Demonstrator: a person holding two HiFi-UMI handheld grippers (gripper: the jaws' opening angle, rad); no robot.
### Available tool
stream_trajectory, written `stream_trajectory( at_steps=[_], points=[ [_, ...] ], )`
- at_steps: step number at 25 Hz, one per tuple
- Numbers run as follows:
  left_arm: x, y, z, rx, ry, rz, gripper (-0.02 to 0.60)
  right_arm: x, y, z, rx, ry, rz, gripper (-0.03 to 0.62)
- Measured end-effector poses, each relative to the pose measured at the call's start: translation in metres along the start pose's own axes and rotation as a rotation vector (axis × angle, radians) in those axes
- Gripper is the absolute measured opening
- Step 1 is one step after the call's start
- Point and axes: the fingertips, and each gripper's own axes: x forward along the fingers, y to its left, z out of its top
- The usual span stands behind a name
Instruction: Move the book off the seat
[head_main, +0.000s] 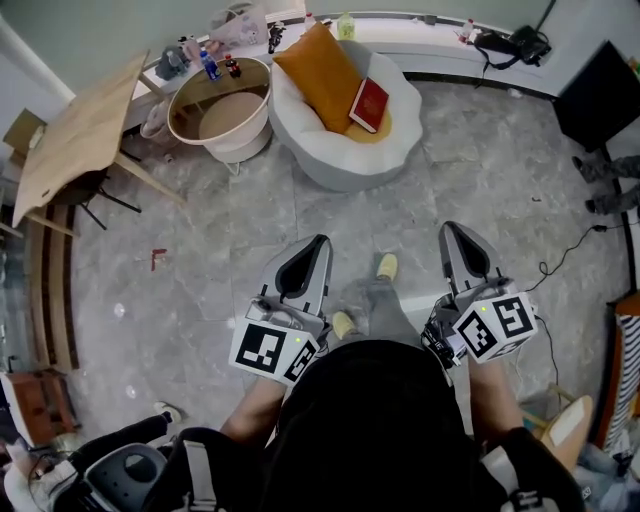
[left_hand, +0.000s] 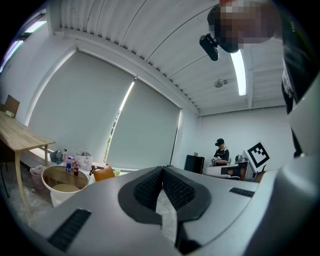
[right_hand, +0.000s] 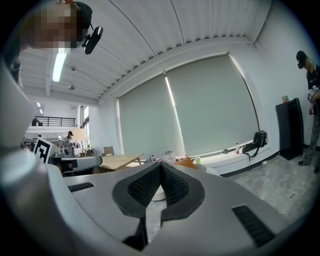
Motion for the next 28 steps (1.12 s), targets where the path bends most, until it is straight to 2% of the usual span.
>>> stream_trajectory(
  at_steps=[13, 19, 23, 28],
  points=[
    [0.062, 0.016, 0.005, 0.046, 0.012, -0.001, 0.012, 0.048, -0.052, 0.008, 0.050, -0.036, 0.011, 0.006],
    [0.114, 0.036, 0.009, 0.058, 0.023, 0.004, 0.012, 0.091, -0.089, 0.018, 0.042, -0.034, 0.020, 0.006],
    [0.160, 0.054, 0.008, 0.054, 0.035, 0.005, 0.012, 0.126, -0.114, 0.029, -0.032, -0.023, 0.023, 0.006],
    [0.225, 0.060, 0.017, 0.065, 0.043, -0.014, 0.012, 0.161, -0.164, 0.048, -0.022, -0.011, 0.015, 0.006]
  ],
)
